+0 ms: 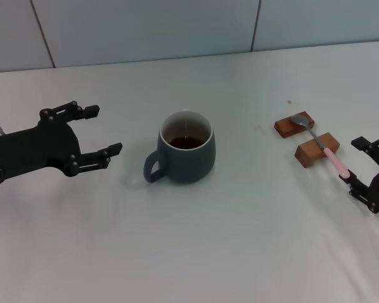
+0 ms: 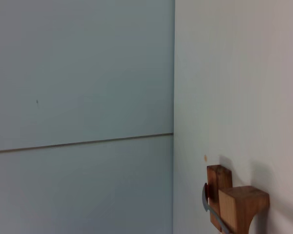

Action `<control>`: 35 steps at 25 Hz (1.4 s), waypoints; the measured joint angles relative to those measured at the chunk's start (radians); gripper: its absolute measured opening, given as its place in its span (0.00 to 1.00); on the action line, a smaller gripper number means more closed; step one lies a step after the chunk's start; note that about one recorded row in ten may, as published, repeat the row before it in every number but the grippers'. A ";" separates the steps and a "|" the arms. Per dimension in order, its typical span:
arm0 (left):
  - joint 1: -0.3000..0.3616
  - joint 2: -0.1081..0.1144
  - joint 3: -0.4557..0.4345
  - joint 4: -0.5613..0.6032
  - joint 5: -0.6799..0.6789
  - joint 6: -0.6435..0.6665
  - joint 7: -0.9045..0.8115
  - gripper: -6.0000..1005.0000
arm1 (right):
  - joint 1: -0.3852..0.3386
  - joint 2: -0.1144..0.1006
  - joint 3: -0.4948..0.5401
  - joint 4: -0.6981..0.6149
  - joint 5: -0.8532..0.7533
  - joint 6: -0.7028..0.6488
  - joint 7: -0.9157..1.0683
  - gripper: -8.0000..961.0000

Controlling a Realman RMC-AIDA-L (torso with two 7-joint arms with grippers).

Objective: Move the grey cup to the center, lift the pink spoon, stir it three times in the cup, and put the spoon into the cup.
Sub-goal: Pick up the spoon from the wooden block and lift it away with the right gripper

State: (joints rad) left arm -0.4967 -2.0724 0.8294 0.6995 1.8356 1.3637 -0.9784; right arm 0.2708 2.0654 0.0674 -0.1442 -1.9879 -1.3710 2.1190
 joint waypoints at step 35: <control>0.001 0.002 0.002 0.000 -0.001 0.013 0.004 0.82 | 0.016 0.008 -0.001 0.002 -0.038 0.048 0.027 0.46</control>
State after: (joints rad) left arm -0.4960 -2.0707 0.8314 0.6996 1.8346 1.3772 -0.9743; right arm 0.2869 2.0732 0.0660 -0.1420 -2.0262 -1.3227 2.1458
